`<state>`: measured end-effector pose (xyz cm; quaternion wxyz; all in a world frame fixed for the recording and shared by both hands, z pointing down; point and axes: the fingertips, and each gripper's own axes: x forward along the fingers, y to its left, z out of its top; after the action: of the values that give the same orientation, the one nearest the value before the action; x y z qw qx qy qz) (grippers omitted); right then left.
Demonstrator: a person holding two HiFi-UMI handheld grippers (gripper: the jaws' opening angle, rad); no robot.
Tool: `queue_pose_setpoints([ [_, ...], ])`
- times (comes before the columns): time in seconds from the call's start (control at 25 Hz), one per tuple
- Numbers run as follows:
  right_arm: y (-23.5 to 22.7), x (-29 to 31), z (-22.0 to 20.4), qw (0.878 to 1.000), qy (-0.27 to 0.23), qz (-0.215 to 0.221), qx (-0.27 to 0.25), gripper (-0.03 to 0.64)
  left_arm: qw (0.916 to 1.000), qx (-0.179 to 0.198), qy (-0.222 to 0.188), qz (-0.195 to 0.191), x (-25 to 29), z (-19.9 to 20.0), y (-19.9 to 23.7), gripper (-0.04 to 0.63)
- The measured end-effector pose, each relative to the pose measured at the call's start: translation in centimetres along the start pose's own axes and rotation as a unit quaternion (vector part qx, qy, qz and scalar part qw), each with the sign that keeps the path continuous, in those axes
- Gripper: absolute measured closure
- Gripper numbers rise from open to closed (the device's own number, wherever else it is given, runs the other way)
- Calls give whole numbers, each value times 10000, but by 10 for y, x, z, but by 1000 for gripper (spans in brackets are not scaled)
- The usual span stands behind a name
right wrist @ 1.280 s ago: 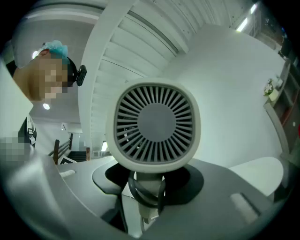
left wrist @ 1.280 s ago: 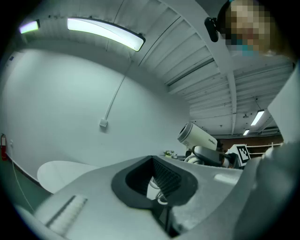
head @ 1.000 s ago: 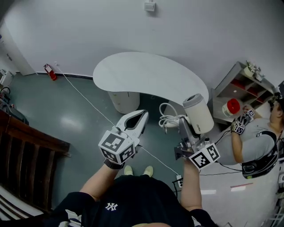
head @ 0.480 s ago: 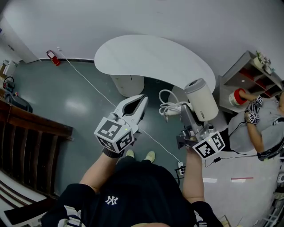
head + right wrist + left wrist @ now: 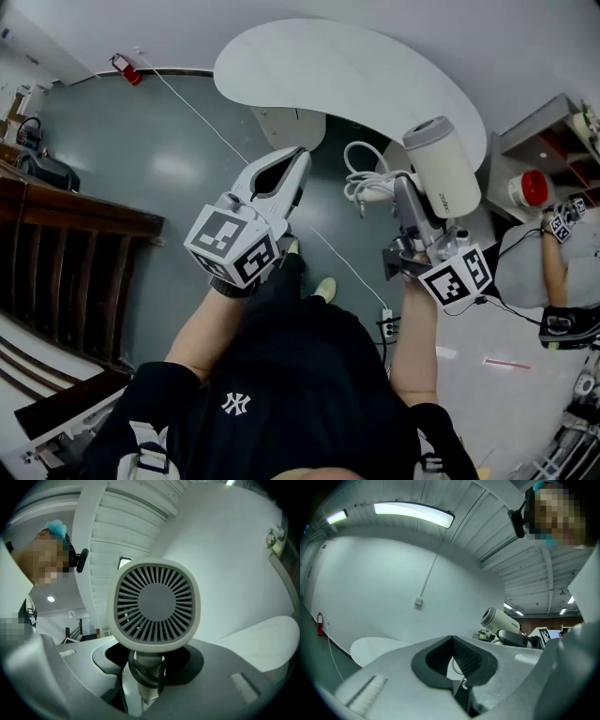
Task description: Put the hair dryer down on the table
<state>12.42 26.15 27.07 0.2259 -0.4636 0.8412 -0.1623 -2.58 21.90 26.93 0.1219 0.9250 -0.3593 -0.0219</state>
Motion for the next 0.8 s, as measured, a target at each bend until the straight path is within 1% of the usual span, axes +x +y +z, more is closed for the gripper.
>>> queue_pose_setpoints([
  [0.16, -9, 25, -5, 10000, 64, 6, 10, 403, 9999, -86, -63, -100, 12, 1, 20, 595],
  [0.32, -22, 59, -15, 9999, 146, -85, -14, 403, 9997, -140, -90, -149, 27, 4, 53, 595],
  [0.44, -37, 91, -22, 9997, 182, -164, 5, 403, 9996, -177, -48, -206, 47, 6, 85, 595],
  [0.64, -64, 162, -34, 9994, 216, -213, 172, 403, 9992, -208, 36, -330, 87, 16, 152, 595],
  [0.8, -73, 168, -41, 9990, 231, -285, 272, 403, 9990, -194, 36, -402, 93, 10, 162, 595],
])
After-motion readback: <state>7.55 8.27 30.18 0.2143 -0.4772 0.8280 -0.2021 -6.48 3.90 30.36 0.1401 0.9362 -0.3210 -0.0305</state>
